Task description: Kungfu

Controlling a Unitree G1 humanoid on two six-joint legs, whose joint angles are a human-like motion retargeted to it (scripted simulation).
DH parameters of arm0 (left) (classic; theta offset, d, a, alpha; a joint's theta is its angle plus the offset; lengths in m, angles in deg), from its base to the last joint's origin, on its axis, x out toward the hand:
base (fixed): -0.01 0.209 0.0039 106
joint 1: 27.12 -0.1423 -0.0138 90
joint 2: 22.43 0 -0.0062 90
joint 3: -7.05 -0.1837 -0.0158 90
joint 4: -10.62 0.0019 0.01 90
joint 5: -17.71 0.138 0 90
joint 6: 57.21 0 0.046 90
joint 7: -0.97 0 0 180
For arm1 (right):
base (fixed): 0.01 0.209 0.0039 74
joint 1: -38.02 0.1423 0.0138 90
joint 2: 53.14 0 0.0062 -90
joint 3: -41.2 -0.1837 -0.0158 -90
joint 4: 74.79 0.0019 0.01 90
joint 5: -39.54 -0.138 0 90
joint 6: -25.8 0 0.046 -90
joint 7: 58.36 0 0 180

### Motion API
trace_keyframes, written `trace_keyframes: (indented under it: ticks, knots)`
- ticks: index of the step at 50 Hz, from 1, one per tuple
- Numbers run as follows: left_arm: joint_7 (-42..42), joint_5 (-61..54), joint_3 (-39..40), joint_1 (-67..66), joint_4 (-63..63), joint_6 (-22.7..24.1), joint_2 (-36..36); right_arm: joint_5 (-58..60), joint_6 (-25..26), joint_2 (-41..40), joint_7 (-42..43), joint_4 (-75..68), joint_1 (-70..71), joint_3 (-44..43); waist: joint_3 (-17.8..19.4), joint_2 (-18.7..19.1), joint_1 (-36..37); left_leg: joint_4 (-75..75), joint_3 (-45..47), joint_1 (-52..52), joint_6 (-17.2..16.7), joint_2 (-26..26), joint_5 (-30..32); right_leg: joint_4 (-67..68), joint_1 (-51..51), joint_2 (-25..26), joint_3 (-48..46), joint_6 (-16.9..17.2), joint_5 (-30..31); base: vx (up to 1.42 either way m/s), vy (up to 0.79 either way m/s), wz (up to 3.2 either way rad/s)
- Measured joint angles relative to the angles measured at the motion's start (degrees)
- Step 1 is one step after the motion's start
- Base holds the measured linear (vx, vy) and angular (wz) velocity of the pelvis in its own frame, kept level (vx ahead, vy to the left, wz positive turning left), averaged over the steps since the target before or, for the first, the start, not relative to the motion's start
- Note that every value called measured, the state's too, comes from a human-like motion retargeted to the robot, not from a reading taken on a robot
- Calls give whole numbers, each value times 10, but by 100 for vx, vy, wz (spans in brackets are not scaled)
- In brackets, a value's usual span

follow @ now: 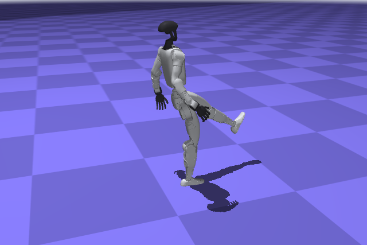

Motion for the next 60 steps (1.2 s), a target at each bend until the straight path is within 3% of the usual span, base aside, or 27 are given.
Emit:
trace_keyframes:
  ticks: [3,5,8,14,18,22,25,28,30,32,35,39,42,45,50,52,53,55,57,58,60]
  knots:
    - [46,-19,-25,-63,-25,-23,-15,53,36,-7,3,-23,-39,24,16,-3,-12,119,12,-39,26,27,71,12,-5,13,12,-18,-6,10,-26,-3]
    - [102,-5,-34,-91,-56,-44,-19,83,62,-9,-32,-26,-53,45,15,-3,-12,258,-36,-91,39,25,58,6,-13,17,7,-21,-7,0,-23,-26]
    - [200,69,-46,-120,-87,-53,-21,138,87,-21,-116,-19,-83,59,6,-25,12,448,-34,-109,35,3,76,12,-29,-6,27,4,-13,15,-19,-47]
    - [347,126,-83,-141,-147,-7,0,187,136,-39,-302,-2,-80,92,-39,-23,-22,812,54,-97,87,55,16,22,-70,-8,15,31,-37,14,-12,24]
    - [363,132,-86,-145,-178,16,8,146,131,-50,-324,16,-71,108,-69,-19,-49,970,55,-60,67,27,6,15,-90,-7,13,25,-51,12,-18,36]
    - [367,257,-28,-120,-221,26,16,205,73,-59,-304,37,-77,98,-94,-30,-78,1027,52,-25,52,-29,12,18,-114,-24,1,40,-67,9,-20,60]
    - [323,372,43,-66,-274,4,33,223,55,-53,-267,25,-85,91,-108,-35,-92,1009,52,-2,59,-35,12,18,-122,-28,-8,45,-76,15,-20,48]
    - [287,361,91,25,-312,-16,66,203,70,-68,-225,-34,-92,72,-123,-40,-94,935,44,3,54,-58,7,14,-122,-36,-10,52,-82,20,-12,33]
    - [307,290,102,124,-321,-42,88,191,106,-86,-177,-90,-86,53,-128,-44,-94,865,36,4,53,-65,8,13,-119,-39,-14,57,-87,19,-15,41]
    - [336,172,79,255,-327,-100,93,148,148,-103,-111,-134,-72,29,-121,-46,-91,778,30,9,50,-65,17,11,-110,-38,-21,60,-91,14,-18,40]
    - [279,-21,10,466,-336,-171,48,14,156,-126,-42,-145,-54,-18,-102,-40,-91,631,24,23,40,-61,16,7,-91,-30,-31,64,-98,4,-17,22]
    - [107,-251,-97,658,-367,-123,-38,-211,153,-135,-78,-83,-9,-73,-79,-16,-109,424,2,47,10,-61,45,0,-64,-5,-15,71,-104,1,-9,-46]
    - [60,-364,-137,722,-390,-71,-95,-341,167,-128,-107,-25,54,-86,-69,13,-130,289,-40,64,-24,-60,86,1,-50,12,34,77,-105,10,9,-158]
    - [91,-462,-171,727,-408,-58,-125,-426,168,-113,-123,9,147,-63,-56,41,-137,197,-152,84,-52,-67,123,15,-47,24,122,82,-104,17,20,-280]
    - [258,-547,-209,653,-398,-77,-153,-458,200,-138,-174,7,323,37,-25,54,-101,131,-353,178,-69,-80,184,90,-87,1,308,86,-130,14,52,-417]
    - [318,-551,-221,612,-372,-81,-167,-462,220,-161,-205,-6,378,90,-10,46,-79,128,-300,224,-69,-93,152,138,-127,-36,375,105,-165,25,77,-445]
    - [341,-545,-227,589,-354,-85,-176,-459,234,-176,-226,-12,396,112,-6,41,-74,129,-267,235,-69,-80,83,162,-154,-37,398,109,-173,16,33,-394]
    - [372,-518,-244,535,-310,-86,-192,-456,261,-210,-266,-28,418,160,-11,43,-64,163,-203,219,-67,-6,-63,188,-213,8,422,106,-154,8,-2,-329]
    - [378,-484,-254,491,-251,-77,-220,-436,277,-229,-297,-34,417,194,-17,49,-112,223,-168,184,-20,-14,-159,183,-250,-20,407,130,-143,12,35,-88]
    - [380,-471,-255,479,-221,-77,-231,-415,275,-237,-310,-36,411,202,-16,65,-160,271,-224,147,-22,-34,-182,179,-262,-33,367,143,-133,6,51,41]
    - [383,-458,-256,472,-175,-91,-252,-367,251,-247,-313,-37,402,211,9,67,-187,326,-232,106,-6,-75,-204,174,-282,-56,347,171,-105,-8,54,-37]
